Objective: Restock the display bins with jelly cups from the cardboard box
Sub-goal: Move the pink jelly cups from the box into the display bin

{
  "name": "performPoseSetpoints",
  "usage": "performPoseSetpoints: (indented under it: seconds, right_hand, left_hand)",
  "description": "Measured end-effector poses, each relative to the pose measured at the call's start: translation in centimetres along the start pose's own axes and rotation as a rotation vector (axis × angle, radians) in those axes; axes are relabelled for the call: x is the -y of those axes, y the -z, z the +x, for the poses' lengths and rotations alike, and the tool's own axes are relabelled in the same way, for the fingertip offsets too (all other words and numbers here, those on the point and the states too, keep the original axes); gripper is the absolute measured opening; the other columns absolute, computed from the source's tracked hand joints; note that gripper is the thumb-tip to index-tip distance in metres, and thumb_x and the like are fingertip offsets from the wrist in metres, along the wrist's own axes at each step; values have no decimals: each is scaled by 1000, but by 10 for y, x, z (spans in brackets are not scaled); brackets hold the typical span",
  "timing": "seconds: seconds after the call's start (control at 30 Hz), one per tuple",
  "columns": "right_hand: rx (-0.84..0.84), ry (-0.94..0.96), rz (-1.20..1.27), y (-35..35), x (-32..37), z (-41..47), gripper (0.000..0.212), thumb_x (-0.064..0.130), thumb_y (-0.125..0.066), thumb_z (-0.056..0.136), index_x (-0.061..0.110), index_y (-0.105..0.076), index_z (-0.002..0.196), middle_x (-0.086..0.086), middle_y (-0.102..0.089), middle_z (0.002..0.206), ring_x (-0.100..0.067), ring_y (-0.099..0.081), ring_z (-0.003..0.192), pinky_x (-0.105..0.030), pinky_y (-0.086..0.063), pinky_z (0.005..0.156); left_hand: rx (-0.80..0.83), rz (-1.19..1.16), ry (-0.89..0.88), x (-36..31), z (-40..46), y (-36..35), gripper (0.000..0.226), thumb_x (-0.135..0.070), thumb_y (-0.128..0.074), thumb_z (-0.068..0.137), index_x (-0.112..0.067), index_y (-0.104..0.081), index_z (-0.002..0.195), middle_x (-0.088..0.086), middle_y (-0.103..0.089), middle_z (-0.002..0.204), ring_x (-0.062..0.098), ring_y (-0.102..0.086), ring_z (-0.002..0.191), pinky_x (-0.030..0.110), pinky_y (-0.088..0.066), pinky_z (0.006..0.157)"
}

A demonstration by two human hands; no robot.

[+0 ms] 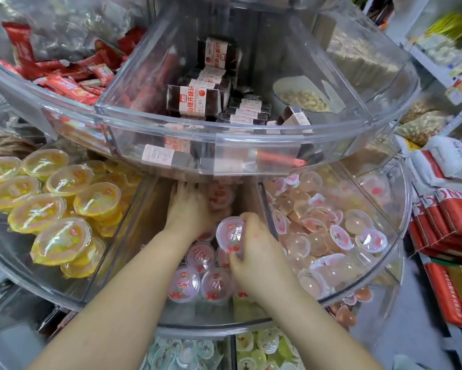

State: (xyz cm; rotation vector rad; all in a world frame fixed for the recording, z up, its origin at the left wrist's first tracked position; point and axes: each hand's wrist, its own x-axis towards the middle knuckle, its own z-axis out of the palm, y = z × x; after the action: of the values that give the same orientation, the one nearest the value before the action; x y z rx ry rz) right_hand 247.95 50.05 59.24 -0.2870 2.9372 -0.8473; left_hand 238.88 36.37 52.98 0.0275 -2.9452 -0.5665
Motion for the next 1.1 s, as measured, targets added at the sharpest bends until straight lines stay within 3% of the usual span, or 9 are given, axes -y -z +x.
performPoseSetpoints:
  seconds: [0.2,0.33,0.4,0.5,0.63,0.77,0.87,1.0,1.1]
  right_hand:
    - [-23,-36,128,-2,-3,4,58,17,-55,86,20,-27,136,-1,-49,133,-24,-52,117,-25,-37,79]
    - [-12,-61,261,-16,-4,9,49,16,-59,84,20,-35,126,-2,-54,123,-21,-55,110,-19,-37,75]
    - [8,-104,328,-25,-5,11,51,14,-61,82,22,-36,125,0,-55,121,-18,-55,109,-18,-37,76]
    - [61,-193,484,-32,-8,11,59,11,-61,84,25,-33,133,9,-54,116,-9,-53,106,-11,-40,76]
    - [74,-339,787,-37,-13,7,53,0,-60,83,21,-44,129,-3,-61,120,-18,-57,112,-39,-46,101]
    - [80,-451,912,-41,-17,4,36,2,-56,85,28,-54,109,8,-62,100,-16,-60,100,-38,-50,93]
    - [122,-573,986,-43,-23,6,39,-4,-54,84,12,-51,119,2,-58,89,-17,-57,83,-27,-49,72]
    - [172,-643,1039,-47,-25,9,57,-1,-56,84,10,-38,136,-8,-60,110,-23,-58,103,-36,-47,96]
    - [111,-625,1053,-48,-21,14,46,-7,-52,83,15,-45,123,-5,-58,90,-20,-55,86,-29,-48,79]
  left_hand:
    - [-19,-279,-67,10,-23,34,46,-9,-62,77,-14,-56,122,15,-47,129,32,-45,121,38,-40,100]
    - [381,-533,-223,17,-55,52,68,-6,-63,72,-32,-44,132,-17,-50,129,-2,-46,121,14,-37,101]
    - [413,-533,-256,13,-63,49,73,-15,-71,69,-34,-41,133,-24,-49,126,-11,-45,116,7,-36,97]
    - [302,-416,-259,9,-58,41,71,-18,-75,66,-26,-44,130,-7,-58,124,8,-54,111,27,-45,95]
    - [322,-335,-272,14,-46,32,68,-22,-77,67,-23,-45,128,2,-62,118,18,-59,105,35,-48,89]
    - [232,-429,-232,6,-41,21,62,-23,-76,72,-22,-47,127,1,-60,122,16,-57,111,31,-47,93]
    - [158,-372,-179,0,-38,11,61,-26,-75,72,-23,-46,125,5,-63,117,22,-60,106,30,-49,86]
    - [179,-277,-157,-4,-38,4,64,-25,-69,76,-28,-39,133,11,-68,108,33,-64,98,39,-53,78]
    - [202,-230,-170,-8,-33,3,66,-26,-66,80,-29,-33,138,13,-68,109,34,-64,98,41,-53,80]
